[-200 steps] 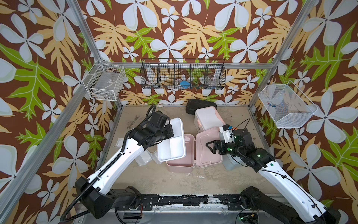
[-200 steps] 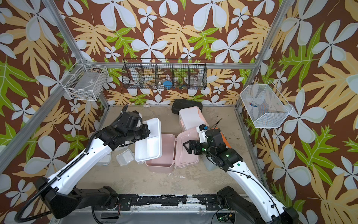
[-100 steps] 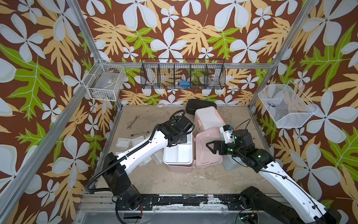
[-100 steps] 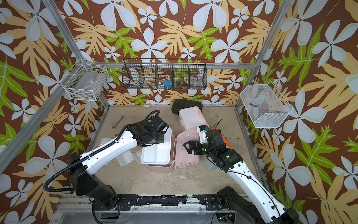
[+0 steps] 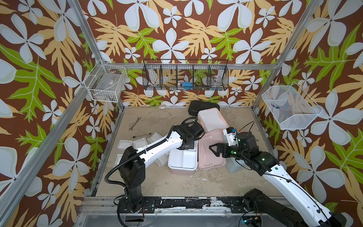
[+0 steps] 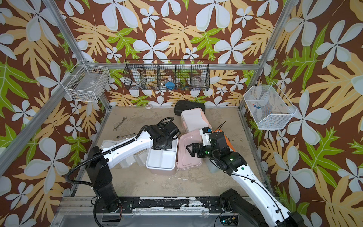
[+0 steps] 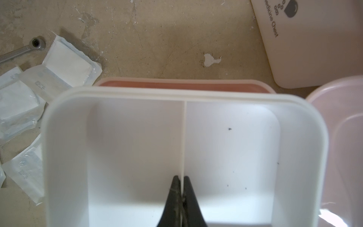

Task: Open first aid kits and take out gauze
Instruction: Place the compartment layer in the first aid kit.

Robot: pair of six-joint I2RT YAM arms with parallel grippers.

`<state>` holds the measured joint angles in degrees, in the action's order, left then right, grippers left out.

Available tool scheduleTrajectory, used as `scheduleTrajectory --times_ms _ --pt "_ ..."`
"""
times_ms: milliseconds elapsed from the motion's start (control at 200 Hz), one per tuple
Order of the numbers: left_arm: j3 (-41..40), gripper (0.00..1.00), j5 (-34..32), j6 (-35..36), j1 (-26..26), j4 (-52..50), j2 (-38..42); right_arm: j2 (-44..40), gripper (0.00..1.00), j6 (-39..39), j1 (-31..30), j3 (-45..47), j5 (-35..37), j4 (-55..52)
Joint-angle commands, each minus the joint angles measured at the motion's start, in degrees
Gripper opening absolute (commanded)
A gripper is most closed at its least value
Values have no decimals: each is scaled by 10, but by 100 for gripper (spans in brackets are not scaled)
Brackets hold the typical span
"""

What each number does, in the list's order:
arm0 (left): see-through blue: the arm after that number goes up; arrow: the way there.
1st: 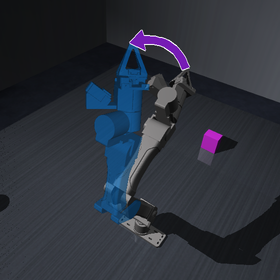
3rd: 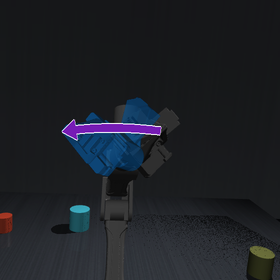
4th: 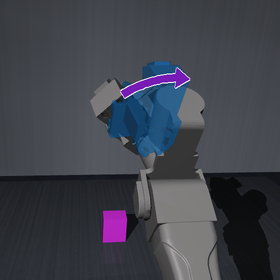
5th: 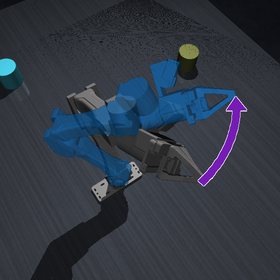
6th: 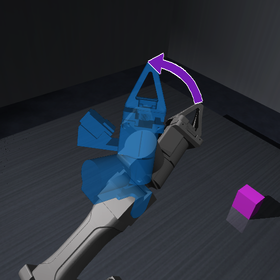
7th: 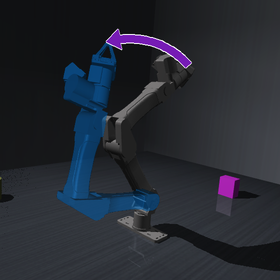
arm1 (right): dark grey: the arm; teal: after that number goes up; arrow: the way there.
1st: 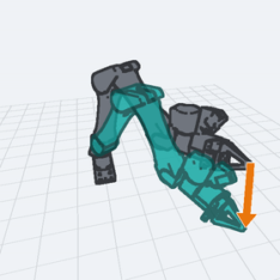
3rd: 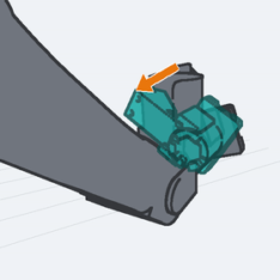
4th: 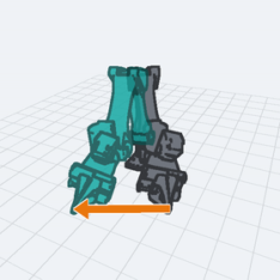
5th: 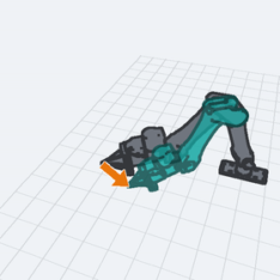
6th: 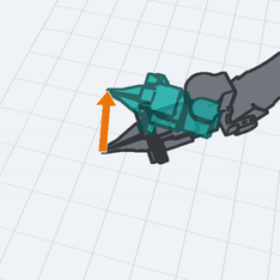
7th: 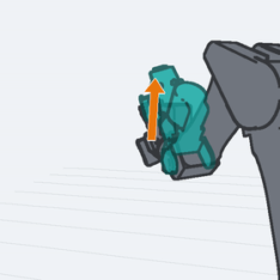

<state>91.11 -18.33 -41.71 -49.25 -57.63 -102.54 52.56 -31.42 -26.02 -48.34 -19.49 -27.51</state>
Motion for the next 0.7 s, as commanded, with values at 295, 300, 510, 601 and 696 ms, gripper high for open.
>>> scheduleTrajectory --times_ms 295,300,510,601,696 --pt "23 0 -30 1 -2 -8 -26 -7 95 7 0 4 -1 8" --pt "24 0 -30 1 -2 -9 -26 -6 95 7 0 4 -1 7" --pt "47 0 -33 -5 -2 -10 -42 -11 95 12 0 3 3 2" --pt "46 0 -28 -7 -2 -6 -43 -14 95 13 -1 4 2 1" --pt "36 0 -24 -9 -2 0 -45 -14 95 14 0 3 3 0"
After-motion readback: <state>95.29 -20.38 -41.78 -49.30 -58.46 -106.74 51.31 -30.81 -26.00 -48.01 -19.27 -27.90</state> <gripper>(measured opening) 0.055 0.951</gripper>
